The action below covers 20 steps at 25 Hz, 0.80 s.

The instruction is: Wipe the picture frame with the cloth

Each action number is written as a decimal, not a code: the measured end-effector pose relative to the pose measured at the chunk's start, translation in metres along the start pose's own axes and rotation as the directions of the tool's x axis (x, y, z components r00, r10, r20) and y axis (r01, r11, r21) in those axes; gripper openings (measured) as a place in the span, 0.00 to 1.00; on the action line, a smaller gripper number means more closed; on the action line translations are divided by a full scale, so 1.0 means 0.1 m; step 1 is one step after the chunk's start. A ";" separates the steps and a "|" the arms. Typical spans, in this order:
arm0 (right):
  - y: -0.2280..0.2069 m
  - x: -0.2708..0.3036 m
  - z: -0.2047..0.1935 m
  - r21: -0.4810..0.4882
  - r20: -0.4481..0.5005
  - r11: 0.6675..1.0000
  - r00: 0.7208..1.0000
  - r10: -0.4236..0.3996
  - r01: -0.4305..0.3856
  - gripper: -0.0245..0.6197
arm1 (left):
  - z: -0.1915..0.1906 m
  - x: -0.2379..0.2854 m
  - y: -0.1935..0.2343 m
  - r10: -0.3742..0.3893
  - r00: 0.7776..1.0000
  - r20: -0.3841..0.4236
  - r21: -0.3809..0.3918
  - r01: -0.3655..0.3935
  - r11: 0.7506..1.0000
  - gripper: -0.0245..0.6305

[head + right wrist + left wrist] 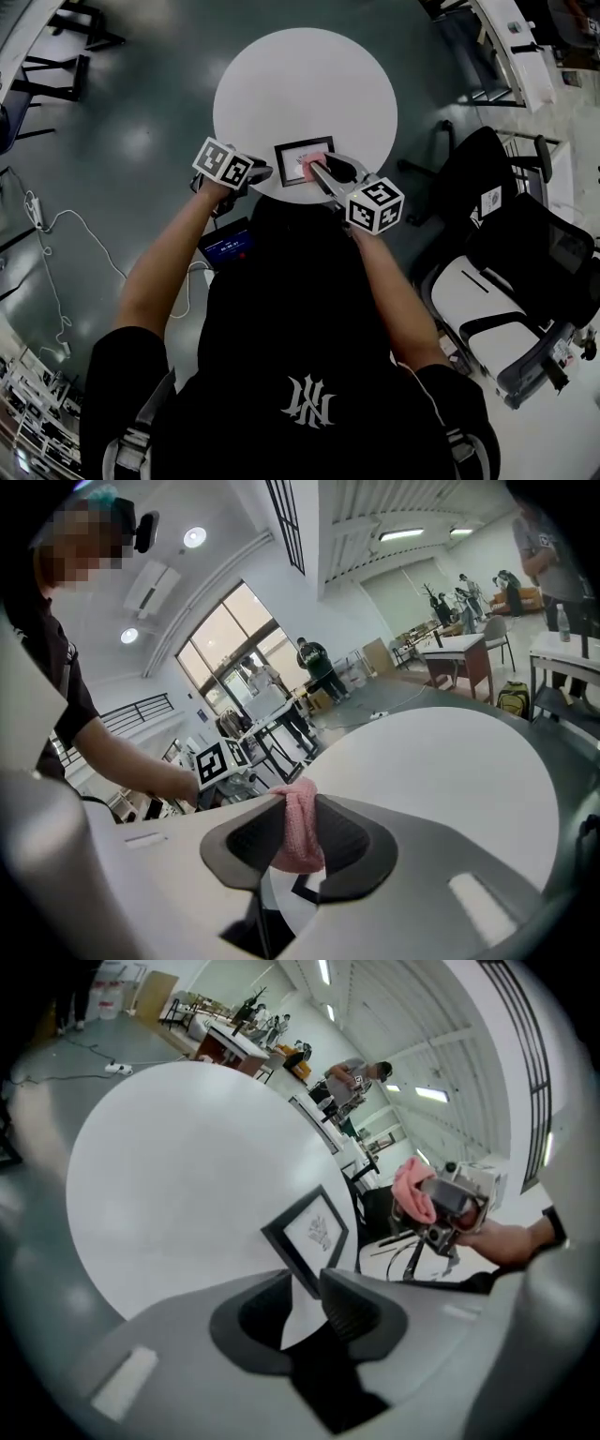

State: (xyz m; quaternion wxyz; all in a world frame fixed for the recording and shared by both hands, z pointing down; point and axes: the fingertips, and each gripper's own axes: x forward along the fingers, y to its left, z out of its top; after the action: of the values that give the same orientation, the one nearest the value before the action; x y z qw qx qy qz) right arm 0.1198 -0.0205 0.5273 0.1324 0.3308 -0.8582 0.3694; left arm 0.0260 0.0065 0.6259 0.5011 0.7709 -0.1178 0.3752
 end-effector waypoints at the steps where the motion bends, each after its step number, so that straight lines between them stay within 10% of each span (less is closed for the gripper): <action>1: -0.01 0.06 -0.03 -0.003 -0.011 1.000 1.000 -0.008 0.008 0.17 | -0.03 0.04 0.03 -0.008 1.000 -0.013 -0.008 0.008 1.000 0.18; 11: -0.18 0.52 -0.30 -0.074 -0.133 0.996 0.989 -0.068 0.059 0.17 | 0.02 0.29 0.04 -0.084 0.995 0.045 -0.082 0.088 0.993 0.19; 20: -0.36 0.78 -0.45 -0.161 -0.198 0.979 0.968 -0.156 0.125 0.18 | 0.04 0.48 0.15 -0.011 1.000 -0.004 -0.062 0.010 0.998 0.18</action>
State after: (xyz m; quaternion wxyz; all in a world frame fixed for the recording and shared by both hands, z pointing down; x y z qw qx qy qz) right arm 0.0845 -0.0433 0.6148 0.2721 0.3396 -0.8388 0.3272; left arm 0.0523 0.0053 0.6684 0.5271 0.7547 -0.1242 0.3705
